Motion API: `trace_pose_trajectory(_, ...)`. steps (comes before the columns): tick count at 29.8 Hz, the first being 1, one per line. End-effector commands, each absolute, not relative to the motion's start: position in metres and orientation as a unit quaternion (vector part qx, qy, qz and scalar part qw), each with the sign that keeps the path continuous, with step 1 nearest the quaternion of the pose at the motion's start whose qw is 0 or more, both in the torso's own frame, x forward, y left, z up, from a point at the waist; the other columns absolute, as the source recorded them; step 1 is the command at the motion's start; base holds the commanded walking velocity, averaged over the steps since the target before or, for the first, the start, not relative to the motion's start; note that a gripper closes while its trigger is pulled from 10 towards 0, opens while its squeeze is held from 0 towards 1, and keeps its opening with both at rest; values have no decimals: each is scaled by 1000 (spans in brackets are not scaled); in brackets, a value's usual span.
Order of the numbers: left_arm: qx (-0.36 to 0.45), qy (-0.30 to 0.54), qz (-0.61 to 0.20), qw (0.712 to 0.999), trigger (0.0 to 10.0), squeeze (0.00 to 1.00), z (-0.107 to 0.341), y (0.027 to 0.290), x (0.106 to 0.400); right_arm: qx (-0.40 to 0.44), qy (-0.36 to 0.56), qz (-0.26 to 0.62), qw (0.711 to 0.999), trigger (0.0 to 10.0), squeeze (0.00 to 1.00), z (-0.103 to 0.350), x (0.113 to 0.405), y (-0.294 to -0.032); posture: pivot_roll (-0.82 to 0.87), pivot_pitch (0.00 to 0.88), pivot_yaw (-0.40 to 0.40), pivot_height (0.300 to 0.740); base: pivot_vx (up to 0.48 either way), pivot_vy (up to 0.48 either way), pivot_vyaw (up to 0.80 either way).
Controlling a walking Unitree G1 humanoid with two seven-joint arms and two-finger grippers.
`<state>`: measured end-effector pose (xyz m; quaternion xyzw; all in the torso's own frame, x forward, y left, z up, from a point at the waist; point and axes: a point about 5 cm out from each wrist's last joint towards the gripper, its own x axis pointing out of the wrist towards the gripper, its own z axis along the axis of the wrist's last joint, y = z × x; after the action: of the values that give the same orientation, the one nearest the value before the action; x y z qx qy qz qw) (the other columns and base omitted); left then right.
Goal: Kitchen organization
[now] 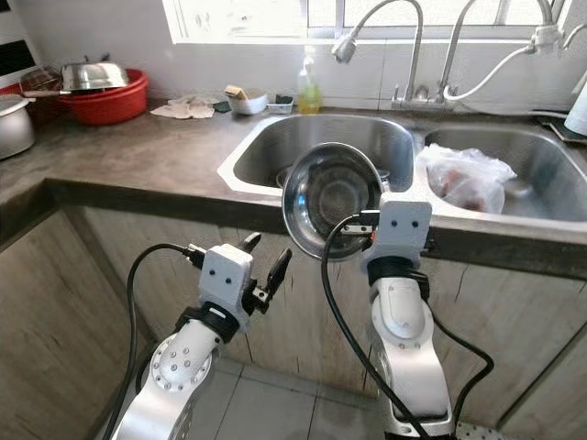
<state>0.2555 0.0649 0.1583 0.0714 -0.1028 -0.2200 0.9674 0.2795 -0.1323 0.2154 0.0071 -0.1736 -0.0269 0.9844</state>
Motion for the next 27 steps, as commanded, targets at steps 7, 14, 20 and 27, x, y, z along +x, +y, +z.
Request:
trace_pose_trajectory(7,75,-106,-211,969,10000,0,160,68,258,10,-192,-16,981,10000,0,226,281,-130,10,0,1,740,386,0,0)
trace_pose_trajectory(14,75,-105,-212,969,10000,0,160,67,258,8,-196,-16,980,10000,0,230,284,-132,10,0,0,740,395,0,0)
trace_pose_trajectory(20,75,-104,-214,968,10000,0,160,66,258,6,-197,-16,980,10000,0,231,285,-133,9,0,0,740,399,0,0)
trace_pose_trajectory(27,75,-104,-214,969,10000,0,159,66,259,-6,-195,-1,981,10000,0,230,287,-130,10,0,-3,740,399,0,0)
